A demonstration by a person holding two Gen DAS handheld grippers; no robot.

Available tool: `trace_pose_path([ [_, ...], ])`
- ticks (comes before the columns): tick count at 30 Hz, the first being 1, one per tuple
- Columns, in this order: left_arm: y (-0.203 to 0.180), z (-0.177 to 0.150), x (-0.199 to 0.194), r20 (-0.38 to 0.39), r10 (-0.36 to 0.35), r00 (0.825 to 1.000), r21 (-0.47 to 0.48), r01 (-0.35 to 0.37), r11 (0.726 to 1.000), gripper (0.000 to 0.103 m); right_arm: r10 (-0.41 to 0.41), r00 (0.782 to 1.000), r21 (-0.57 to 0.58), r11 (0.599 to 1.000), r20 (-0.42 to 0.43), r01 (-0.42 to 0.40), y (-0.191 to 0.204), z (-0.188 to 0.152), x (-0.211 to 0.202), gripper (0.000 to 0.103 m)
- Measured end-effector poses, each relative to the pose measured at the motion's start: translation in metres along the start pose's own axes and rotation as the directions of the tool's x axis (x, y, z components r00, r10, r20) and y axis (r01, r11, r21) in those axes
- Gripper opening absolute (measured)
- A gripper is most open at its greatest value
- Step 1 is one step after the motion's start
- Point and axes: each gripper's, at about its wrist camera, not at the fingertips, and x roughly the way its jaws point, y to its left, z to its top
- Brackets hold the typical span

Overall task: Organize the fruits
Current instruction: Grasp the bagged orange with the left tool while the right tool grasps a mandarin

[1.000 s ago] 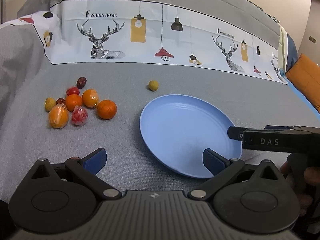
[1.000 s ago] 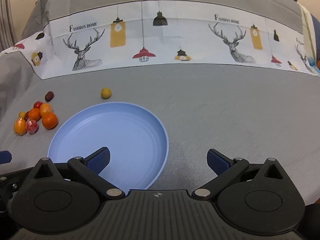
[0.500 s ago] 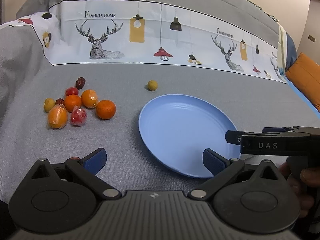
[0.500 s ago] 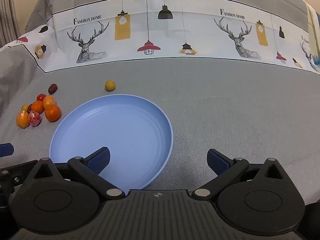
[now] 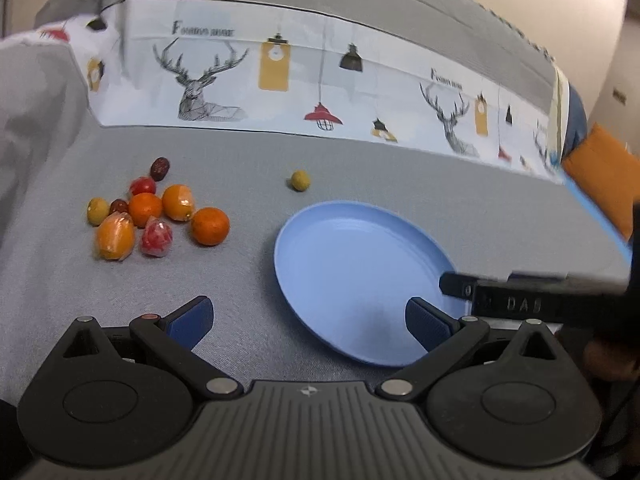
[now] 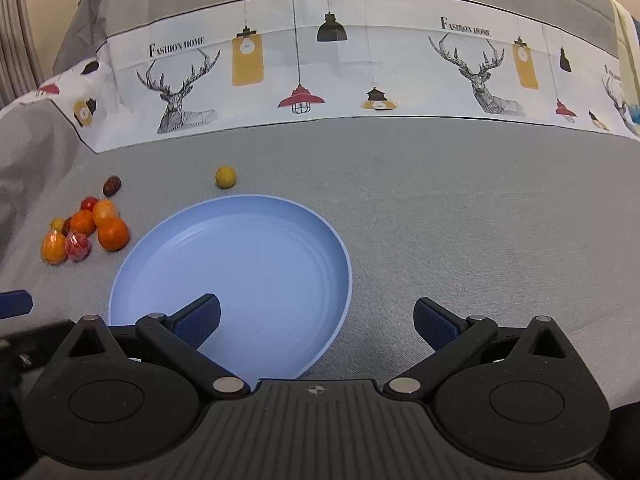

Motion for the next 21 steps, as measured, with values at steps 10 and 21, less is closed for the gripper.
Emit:
trace_pose_path([
  [10,0.074,0.064,0.002,0.022,0.123,0.992,0.075,-0.124,0.989,0.038,0.051,0.999,0.042,0.998,0.002,-0.051,0.004,0.005,0.001,0.081],
  [21,0.128,0.070,0.018,-0.046,0.098,0.994,-0.207,-0.105,0.973,0.013,0.135,0.991,0.062,0.989,0.025,-0.136,0.025,0.017,-0.016,0.050],
])
